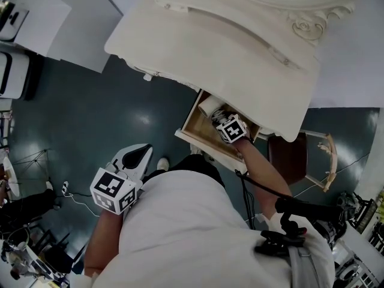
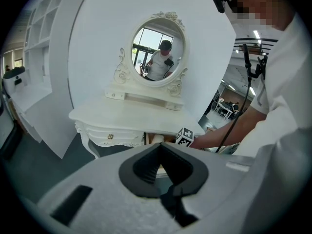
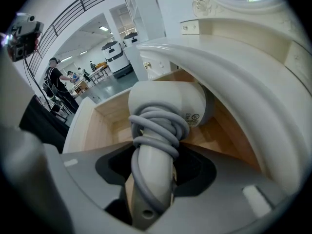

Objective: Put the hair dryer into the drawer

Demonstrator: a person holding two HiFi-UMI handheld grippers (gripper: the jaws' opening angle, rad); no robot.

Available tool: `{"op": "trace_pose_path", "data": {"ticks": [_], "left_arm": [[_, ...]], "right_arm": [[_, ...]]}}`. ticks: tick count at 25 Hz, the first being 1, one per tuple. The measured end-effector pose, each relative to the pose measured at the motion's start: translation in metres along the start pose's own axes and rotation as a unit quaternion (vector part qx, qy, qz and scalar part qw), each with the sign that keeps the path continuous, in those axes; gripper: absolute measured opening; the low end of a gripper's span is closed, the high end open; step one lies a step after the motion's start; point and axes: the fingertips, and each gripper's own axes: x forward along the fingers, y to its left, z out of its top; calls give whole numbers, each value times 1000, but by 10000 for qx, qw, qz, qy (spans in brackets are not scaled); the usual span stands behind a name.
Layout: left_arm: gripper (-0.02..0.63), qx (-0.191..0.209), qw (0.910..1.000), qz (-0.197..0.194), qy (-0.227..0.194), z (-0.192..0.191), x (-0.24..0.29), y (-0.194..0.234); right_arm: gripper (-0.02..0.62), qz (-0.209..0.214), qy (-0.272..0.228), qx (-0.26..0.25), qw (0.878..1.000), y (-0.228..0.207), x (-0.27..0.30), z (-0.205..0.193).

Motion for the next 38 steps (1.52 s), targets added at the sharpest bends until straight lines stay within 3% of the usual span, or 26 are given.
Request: {"op": "trace_pose_path", "data": {"ticks": [25, 38], "left_arm": [[2, -58, 9996, 189, 197, -11, -7, 7], [2, -101, 9996, 194, 156, -19, -16, 10]], "right_arm": [[232, -719, -218, -79, 9971, -23, 25, -6], [245, -805, -193, -99, 9965, -23, 28, -7]]}}
